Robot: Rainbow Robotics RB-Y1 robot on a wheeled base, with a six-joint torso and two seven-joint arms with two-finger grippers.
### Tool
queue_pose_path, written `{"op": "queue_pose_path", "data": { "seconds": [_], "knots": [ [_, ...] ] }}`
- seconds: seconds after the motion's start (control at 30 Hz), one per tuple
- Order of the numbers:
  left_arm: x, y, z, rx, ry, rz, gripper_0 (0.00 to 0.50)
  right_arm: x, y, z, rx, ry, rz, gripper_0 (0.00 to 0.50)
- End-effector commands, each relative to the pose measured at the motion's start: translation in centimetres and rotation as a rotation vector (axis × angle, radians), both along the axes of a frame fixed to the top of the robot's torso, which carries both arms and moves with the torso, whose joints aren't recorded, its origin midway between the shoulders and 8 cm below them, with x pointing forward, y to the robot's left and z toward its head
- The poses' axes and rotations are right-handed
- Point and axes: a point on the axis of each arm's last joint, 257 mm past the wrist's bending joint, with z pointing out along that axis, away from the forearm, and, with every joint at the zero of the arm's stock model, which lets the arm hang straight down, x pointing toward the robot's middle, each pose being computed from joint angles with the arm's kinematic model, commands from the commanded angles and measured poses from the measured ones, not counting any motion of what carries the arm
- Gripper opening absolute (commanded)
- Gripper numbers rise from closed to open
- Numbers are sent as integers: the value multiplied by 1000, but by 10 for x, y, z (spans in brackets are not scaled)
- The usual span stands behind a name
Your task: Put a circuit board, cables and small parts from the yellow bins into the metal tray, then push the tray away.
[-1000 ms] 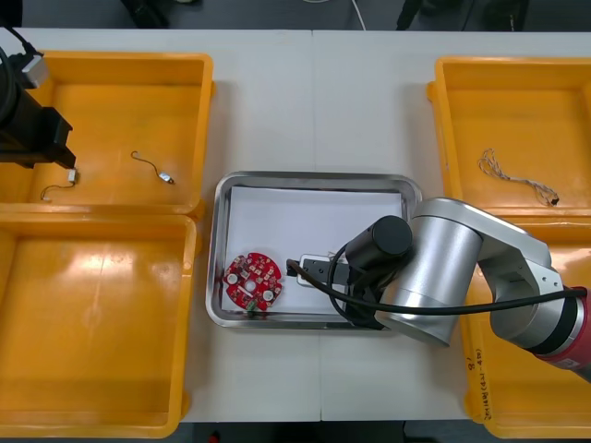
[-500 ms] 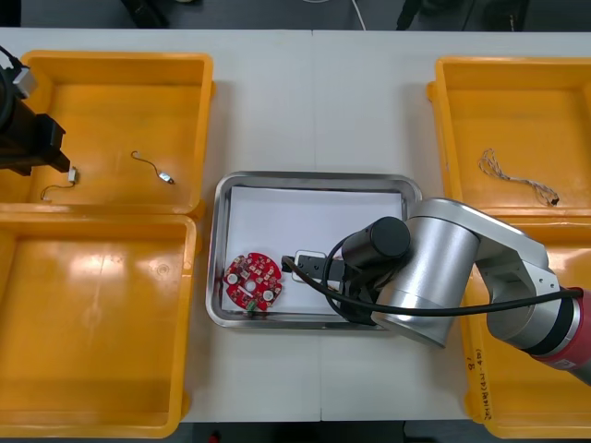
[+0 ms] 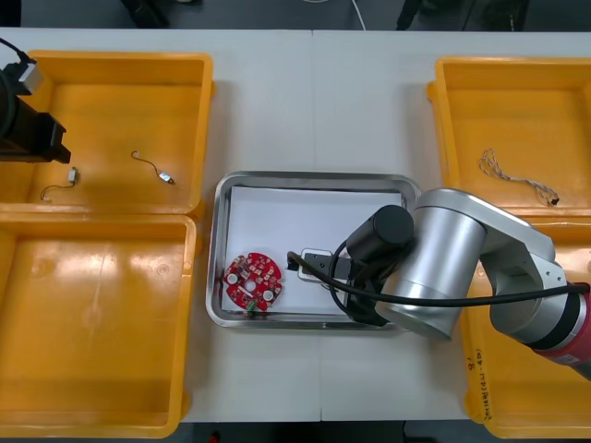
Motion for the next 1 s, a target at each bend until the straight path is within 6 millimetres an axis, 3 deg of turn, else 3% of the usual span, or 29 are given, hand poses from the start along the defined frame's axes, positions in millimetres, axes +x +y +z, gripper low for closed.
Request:
{"op": "queue_pose_path", "data": {
  "seconds": [0.03,0.27,0.53,0.83,1.0],
  "knots": [
    [27,-11,27,19,-92,-25,500,7,16,43,44,-31,9,500],
    [39,-14,10,6,-107,-25,500,7,10,72,44,13,-19,500],
    [38,-15,-5,15,-80,-28,500,10,-8,109,49,45,-100,500],
    [40,-15,-22,35,-64,-35,500,15,-16,145,175,23,-290,500],
    [43,-15,-28,35,-66,-33,500,21,-31,163,267,7,-446,500]
  ]
}}
